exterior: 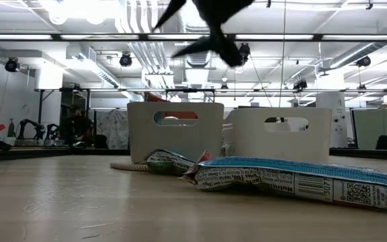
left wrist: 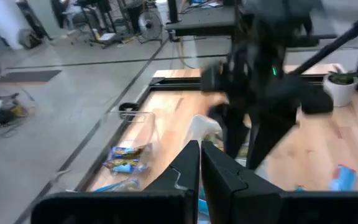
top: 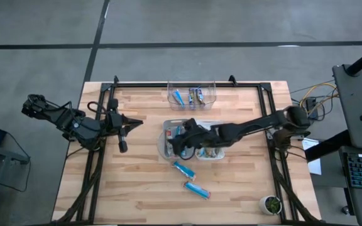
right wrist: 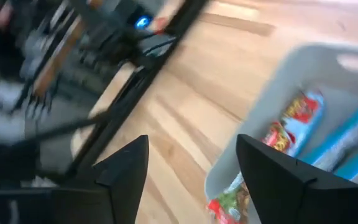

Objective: Pick and place Granola Bars by type
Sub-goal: Put the orange granola bar into the white bin

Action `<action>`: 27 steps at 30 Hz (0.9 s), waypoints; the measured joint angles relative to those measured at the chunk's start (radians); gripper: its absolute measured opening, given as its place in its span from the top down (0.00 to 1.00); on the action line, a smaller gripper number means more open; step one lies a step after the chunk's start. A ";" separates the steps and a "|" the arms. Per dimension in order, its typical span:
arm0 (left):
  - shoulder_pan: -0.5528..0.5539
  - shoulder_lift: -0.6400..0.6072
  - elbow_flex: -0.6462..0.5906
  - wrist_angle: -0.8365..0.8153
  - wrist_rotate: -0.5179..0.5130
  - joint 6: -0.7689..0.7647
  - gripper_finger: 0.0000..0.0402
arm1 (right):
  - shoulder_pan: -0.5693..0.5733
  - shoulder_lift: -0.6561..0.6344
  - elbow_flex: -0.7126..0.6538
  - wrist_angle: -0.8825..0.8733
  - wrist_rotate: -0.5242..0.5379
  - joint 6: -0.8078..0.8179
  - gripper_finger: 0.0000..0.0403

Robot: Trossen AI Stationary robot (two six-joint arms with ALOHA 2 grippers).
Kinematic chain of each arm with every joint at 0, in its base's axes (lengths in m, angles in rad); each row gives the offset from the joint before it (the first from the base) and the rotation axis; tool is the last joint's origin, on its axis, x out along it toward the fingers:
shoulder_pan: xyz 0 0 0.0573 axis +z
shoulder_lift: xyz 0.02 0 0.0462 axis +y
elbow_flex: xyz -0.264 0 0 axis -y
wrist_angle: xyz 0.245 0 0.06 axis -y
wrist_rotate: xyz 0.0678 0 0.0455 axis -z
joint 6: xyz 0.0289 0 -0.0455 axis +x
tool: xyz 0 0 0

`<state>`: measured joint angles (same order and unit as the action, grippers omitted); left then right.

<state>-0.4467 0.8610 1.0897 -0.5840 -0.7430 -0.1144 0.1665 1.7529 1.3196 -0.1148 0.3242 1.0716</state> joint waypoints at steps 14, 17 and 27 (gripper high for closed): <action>0.000 0.058 0.000 0.192 0.186 -0.040 1.00 | 0.096 -0.331 0.011 -0.363 0.054 -0.351 0.53; 0.001 0.110 0.002 0.220 0.243 -0.061 1.00 | 0.132 -0.377 0.008 -0.430 0.158 -0.345 0.56; 0.024 0.405 0.279 0.072 0.386 -0.041 0.79 | 0.172 -0.431 0.000 -0.515 0.258 -0.279 0.58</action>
<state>-0.4230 1.2664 1.3689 -0.5120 -0.3574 -0.1551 0.3386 1.3214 1.3193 -0.6294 0.5820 0.7928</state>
